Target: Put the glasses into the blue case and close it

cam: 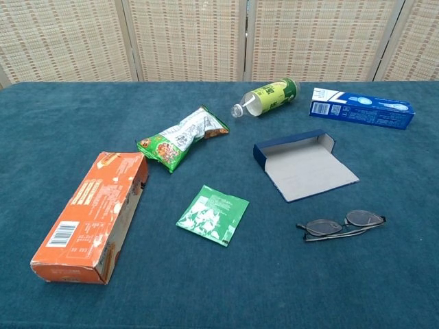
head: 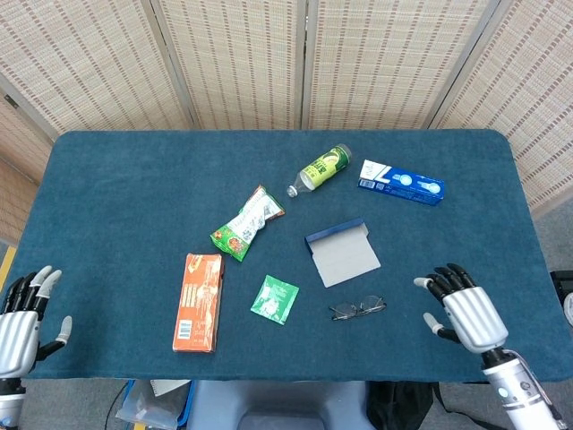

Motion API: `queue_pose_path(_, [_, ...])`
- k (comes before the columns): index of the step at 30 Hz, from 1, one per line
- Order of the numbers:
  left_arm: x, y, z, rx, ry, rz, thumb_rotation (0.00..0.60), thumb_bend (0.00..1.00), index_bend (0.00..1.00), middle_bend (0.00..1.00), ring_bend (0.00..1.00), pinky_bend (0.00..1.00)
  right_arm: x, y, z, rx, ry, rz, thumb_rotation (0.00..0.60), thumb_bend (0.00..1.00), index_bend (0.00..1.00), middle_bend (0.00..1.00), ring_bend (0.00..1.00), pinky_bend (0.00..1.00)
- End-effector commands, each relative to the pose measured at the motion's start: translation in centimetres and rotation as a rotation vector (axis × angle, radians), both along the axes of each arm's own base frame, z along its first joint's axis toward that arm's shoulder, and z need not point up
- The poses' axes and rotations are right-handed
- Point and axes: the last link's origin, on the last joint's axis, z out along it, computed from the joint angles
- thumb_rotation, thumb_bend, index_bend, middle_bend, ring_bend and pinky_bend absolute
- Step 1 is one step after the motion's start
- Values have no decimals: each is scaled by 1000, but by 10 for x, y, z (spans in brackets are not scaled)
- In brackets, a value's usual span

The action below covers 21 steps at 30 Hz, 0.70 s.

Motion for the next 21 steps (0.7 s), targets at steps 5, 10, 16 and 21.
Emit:
queue_pose_path(5, [-4,-3,2,5,0,13,600,425,81,0,0,0,16,-13,-42,113,54,71,600,317,287,270,158,123])
queue_pose_path(10, [-7,-5,2,7,-6,18,600,424,80,0,0,0,16,-18,-64,176,90,79,600,316,305,251,138,123])
queue_pose_path(16, [-9,-6,3,9,-8,22,600,425,80,0,0,0,16,-28,-90,220,127,93,600,321,346,250,132,123])
queue_pose_path(21, [-11,-7,3,10,-10,26,600,425,81,0,0,0,18,-40,-108,238,135,101,600,344,354,243,121,124])
